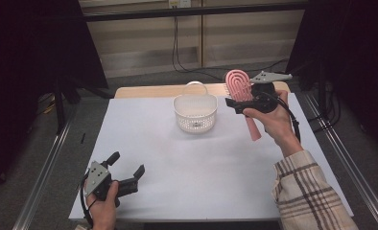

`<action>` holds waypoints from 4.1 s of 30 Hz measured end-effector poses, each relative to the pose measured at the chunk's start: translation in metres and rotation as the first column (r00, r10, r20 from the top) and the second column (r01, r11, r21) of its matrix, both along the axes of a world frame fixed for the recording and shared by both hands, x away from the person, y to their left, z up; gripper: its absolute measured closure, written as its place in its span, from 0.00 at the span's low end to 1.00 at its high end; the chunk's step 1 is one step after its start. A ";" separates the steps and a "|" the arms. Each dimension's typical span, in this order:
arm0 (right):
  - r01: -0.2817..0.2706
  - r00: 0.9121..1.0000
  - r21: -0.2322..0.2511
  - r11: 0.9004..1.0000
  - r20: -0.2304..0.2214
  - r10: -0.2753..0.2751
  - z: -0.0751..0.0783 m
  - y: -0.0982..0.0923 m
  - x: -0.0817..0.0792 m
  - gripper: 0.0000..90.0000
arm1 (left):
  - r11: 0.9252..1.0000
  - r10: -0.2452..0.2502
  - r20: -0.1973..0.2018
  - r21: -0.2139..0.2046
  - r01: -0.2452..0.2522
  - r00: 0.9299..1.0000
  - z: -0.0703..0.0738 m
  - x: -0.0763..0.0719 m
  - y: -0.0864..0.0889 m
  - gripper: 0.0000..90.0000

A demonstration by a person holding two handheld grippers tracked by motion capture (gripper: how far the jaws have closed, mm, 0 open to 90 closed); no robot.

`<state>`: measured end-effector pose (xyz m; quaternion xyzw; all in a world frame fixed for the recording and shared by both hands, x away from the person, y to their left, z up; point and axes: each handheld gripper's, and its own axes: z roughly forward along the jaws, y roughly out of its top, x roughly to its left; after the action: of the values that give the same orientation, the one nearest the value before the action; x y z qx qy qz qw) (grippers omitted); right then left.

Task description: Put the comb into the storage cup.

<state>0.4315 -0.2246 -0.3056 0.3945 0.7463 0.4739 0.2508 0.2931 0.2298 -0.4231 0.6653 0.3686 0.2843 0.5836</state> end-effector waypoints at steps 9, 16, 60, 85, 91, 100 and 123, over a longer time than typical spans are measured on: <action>-0.009 0.999 0.033 0.999 0.036 0.008 0.004 0.007 0.001 0.22 | 1.000 0.001 0.000 -0.005 -0.001 1.000 0.000 0.000 0.000 0.01; -0.012 0.998 0.058 0.998 0.065 0.008 0.006 0.012 0.001 0.22 | 1.000 0.002 0.001 0.002 -0.002 1.000 0.000 0.000 0.001 0.01; -0.033 0.986 0.138 0.990 0.167 0.009 0.019 0.038 0.014 0.22 | 1.000 -0.005 0.005 -0.019 0.005 1.000 0.001 -0.001 0.001 0.01; -0.041 0.979 0.159 0.986 0.204 0.008 0.026 0.055 0.026 0.22 | 0.999 -0.015 0.003 -0.030 0.015 1.000 0.001 -0.002 0.000 0.01; -0.041 0.977 0.167 0.985 0.214 0.004 0.028 0.059 0.030 0.22 | 1.000 -0.018 0.006 -0.024 0.018 1.000 0.001 -0.003 0.001 0.01; -0.041 0.975 0.177 0.983 0.223 0.001 0.028 0.068 0.038 0.22 | 0.999 -0.020 0.007 -0.026 0.020 1.000 0.001 -0.003 0.001 0.01; -0.024 0.967 0.199 0.980 0.251 -0.028 0.029 0.082 0.053 0.22 | 0.999 -0.021 0.005 -0.027 0.021 1.000 0.001 -0.003 0.001 0.01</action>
<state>0.4842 -0.1431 -0.2765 0.3548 0.6564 0.5926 0.3035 0.2900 0.2309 -0.4216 0.6604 0.3640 0.2750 0.5964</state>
